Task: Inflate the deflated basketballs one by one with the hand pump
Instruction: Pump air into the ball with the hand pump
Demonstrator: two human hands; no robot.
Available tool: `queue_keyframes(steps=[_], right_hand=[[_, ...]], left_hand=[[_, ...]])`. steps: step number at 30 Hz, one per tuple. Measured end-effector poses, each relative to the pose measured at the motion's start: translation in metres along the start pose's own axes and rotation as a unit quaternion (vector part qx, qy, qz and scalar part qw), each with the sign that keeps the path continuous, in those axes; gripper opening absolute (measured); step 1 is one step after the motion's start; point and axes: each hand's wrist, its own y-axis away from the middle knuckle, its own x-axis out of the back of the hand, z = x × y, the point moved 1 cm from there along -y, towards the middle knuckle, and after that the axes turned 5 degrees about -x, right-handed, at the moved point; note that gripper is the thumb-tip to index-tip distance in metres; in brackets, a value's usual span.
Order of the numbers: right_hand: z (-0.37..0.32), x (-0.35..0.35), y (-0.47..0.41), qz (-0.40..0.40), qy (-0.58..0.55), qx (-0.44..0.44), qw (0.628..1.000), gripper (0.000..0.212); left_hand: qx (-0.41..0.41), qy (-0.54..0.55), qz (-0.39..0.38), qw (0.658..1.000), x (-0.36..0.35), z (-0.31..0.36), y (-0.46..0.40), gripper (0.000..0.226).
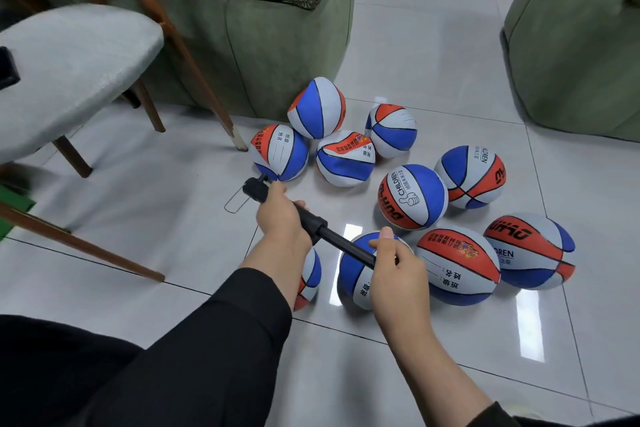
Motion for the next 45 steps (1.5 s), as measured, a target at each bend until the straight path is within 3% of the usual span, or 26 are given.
queue_keyframes(steps=[11, 16, 25, 34, 41, 45], right_hand=[[0.001, -0.017, -0.005, 0.020, -0.019, 0.008, 1.000, 0.051], [-0.007, -0.014, -0.003, -0.009, 0.005, 0.048, 0.999, 0.050], [0.008, 0.003, 0.001, -0.012, -0.005, -0.008, 1.000, 0.064], [0.003, -0.005, 0.000, 0.025, -0.011, 0.001, 1.000, 0.049], [-0.001, -0.013, -0.002, 0.015, -0.010, 0.006, 1.000, 0.047], [-0.006, -0.012, 0.003, -0.011, 0.035, 0.053, 0.998, 0.047]], left_hand=[[0.000, -0.006, -0.032, 0.999, -0.009, -0.053, 0.040, 0.028], [0.014, -0.016, -0.034, 0.999, -0.009, -0.034, 0.033, 0.021], [0.006, 0.012, 0.007, 1.000, 0.004, 0.006, -0.005, 0.021], [0.002, -0.006, -0.031, 0.999, -0.008, -0.029, 0.029, 0.022], [-0.010, -0.006, -0.042, 0.999, -0.011, -0.048, 0.046, 0.025], [0.017, -0.031, -0.034, 0.999, -0.007, -0.036, 0.035, 0.021]])
